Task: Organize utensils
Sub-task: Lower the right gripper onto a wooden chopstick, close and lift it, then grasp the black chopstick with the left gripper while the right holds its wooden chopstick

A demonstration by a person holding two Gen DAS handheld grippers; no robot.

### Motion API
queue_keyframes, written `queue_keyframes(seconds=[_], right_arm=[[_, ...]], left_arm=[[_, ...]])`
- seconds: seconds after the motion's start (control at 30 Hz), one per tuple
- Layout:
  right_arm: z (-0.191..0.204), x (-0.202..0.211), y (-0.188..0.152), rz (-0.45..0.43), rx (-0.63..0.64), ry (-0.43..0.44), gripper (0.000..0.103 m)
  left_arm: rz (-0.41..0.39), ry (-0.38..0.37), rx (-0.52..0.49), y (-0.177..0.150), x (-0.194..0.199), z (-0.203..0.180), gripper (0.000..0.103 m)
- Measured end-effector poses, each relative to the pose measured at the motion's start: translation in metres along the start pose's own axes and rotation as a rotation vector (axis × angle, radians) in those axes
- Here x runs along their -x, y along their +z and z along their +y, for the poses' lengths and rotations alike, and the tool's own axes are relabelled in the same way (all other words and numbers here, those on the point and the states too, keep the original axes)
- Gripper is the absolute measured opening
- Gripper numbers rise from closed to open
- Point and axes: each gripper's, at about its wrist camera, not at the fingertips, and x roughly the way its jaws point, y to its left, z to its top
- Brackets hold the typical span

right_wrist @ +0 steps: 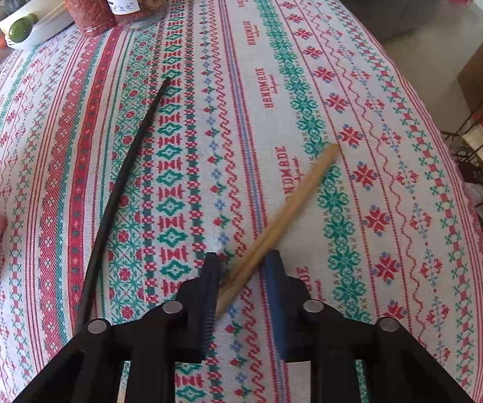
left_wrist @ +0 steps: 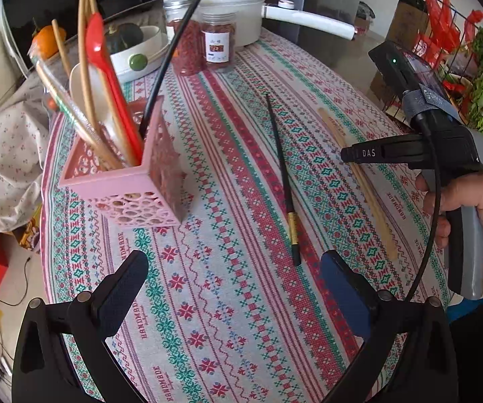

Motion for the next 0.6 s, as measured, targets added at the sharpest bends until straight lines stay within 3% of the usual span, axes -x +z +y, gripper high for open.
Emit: queue_keyframes(seconds=[0.13, 0.33, 0.4, 0.6], right_arm=[[-0.033, 0.005, -0.003, 0.032, -0.085, 0.057, 0.007], [-0.074, 0.025, -0.007, -0.001, -0.144, 0.114, 0.007], [-0.086, 0.031, -0.005, -0.017, -0.162, 0.14, 0.007], [-0.101, 0.041, 0.001, -0.047, -0.195, 0.198, 0.007]], left_arm=[[-0.017, 0.021, -0.063, 0.009, -0.005, -0.029, 0.103], [0.011, 0.059, -0.075, 0.028, -0.027, -0.051, 0.102], [0.029, 0.042, -0.057, 0.038, -0.037, -0.054, 0.095], [0.068, 0.033, -0.003, 0.079, -0.074, -0.061, 0.058]])
